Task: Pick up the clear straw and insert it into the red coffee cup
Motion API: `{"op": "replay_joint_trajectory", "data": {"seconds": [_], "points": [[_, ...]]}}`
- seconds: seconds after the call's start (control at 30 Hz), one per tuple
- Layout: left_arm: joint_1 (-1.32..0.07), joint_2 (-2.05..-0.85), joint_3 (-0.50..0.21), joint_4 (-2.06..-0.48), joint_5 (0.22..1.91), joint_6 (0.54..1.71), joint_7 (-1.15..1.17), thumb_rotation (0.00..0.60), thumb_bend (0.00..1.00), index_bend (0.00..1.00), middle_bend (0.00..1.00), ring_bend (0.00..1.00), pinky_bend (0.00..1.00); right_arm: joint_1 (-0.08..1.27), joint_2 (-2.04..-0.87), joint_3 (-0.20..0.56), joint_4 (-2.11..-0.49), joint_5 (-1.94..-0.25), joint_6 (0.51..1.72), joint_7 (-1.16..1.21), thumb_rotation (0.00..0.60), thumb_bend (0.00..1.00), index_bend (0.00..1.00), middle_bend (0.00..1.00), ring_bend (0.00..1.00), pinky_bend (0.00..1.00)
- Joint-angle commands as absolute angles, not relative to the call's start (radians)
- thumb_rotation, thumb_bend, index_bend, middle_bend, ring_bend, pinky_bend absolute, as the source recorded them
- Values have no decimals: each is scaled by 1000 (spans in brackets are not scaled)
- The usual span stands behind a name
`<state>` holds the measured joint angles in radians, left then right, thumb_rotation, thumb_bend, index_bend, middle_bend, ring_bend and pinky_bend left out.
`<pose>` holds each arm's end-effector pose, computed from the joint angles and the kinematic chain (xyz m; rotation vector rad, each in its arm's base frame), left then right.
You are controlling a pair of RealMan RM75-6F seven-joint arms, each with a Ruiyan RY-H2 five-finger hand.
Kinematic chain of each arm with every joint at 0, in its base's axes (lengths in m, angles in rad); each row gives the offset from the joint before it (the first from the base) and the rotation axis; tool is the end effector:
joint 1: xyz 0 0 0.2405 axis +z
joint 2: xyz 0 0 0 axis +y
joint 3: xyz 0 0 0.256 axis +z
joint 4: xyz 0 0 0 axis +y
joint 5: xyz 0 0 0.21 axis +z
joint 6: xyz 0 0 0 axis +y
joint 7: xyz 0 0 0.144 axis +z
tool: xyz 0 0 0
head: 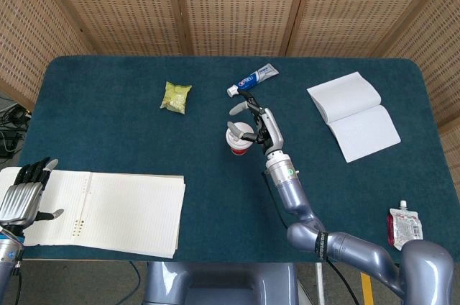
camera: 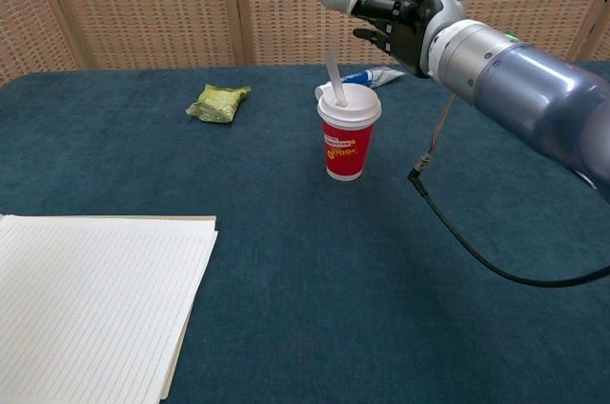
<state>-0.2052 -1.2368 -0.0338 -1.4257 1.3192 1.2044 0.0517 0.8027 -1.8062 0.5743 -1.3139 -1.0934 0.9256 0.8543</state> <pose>-0.3542 0.2154 0.1120 -1.4698 -1.0361 -0.6414 -0.0617 -0.4011 -0.0180 0.8291 -2.1410 1.9828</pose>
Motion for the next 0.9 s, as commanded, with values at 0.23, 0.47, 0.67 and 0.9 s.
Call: {"op": "replay_joint_trajectory", "data": {"seconds": [0.23,0.47,0.67,0.9], "points": [[-206,-1235,-33,-1425,1319,1200,48,600,0,0,0,0,0,802,-1802,576,-1316,-1091,923,852,600,477,518,160,0,0],[-203,-1232,-35,-1430,1321,1211,46,600,0,0,0,0,0,780,-1767,565,-1342,-1115,935,845,600,464,504,146,0,0],[-197,-1225,-37,-1439,1330,1231,40,600,0,0,0,0,0,705,-1650,506,-1389,-1209,995,782,600,411,460,82,0,0],[-185,-1219,-36,-1462,1354,1272,49,600,0,0,0,0,0,538,-1417,333,-1440,-1375,1136,514,600,315,272,0,0,0]]}}
